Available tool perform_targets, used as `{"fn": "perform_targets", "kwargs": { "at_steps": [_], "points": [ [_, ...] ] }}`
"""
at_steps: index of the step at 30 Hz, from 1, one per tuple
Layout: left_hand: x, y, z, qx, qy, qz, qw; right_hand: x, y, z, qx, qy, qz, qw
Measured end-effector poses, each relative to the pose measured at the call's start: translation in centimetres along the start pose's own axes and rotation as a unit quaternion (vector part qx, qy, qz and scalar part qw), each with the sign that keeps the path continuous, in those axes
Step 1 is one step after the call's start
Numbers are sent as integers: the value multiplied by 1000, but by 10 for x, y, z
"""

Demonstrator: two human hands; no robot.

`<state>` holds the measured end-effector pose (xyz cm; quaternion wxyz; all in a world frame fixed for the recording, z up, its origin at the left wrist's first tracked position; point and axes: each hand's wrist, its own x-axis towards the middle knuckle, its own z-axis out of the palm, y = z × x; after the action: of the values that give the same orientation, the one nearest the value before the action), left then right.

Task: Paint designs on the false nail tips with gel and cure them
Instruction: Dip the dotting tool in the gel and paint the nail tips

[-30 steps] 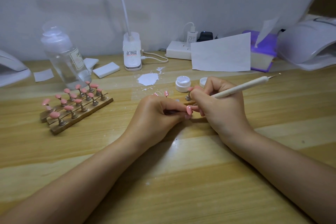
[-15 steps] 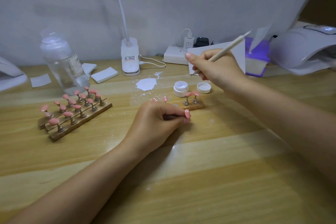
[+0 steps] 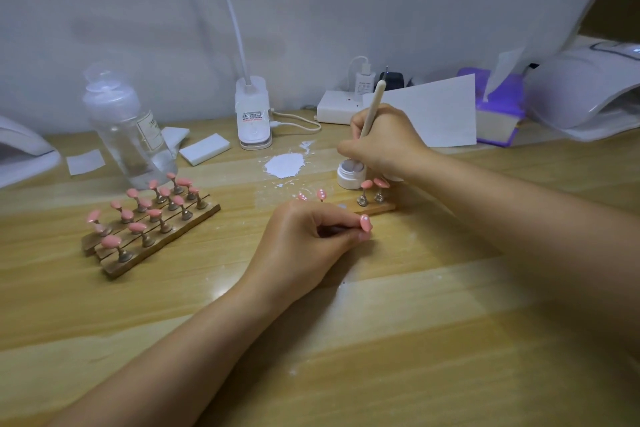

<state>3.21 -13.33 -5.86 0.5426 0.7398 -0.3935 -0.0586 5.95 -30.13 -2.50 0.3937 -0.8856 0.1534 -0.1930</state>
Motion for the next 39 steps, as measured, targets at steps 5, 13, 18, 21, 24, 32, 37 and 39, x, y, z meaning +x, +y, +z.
{"fn": "perform_targets", "kwargs": {
  "at_steps": [5,13,18,21,24,32,37,39],
  "points": [
    [0,1,0,2,-4,-4,1000,-5,0,0,-19,-14,-8,1000],
    [0,2,0,-1,-3,-12,1000,-46,-13,-22,199,140,-43,969],
    [0,2,0,5,-1,-3,1000,-95,-9,-16,337,158,-49,927],
    [-1,3,0,13,0,0,1000,-105,-6,-6,341,134,-12,930],
    [-1,6,0,19,-2,-6,1000,-109,-6,-1,351,104,-11,930],
    [1,3,-1,18,-14,7,1000,-104,-1,5,323,96,-32,941],
    [1,1,-1,21,-10,12,1000,-103,2,5,326,88,-43,940],
    [1,1,0,21,-8,12,1000,-102,3,5,326,89,-43,940]
  ]
}}
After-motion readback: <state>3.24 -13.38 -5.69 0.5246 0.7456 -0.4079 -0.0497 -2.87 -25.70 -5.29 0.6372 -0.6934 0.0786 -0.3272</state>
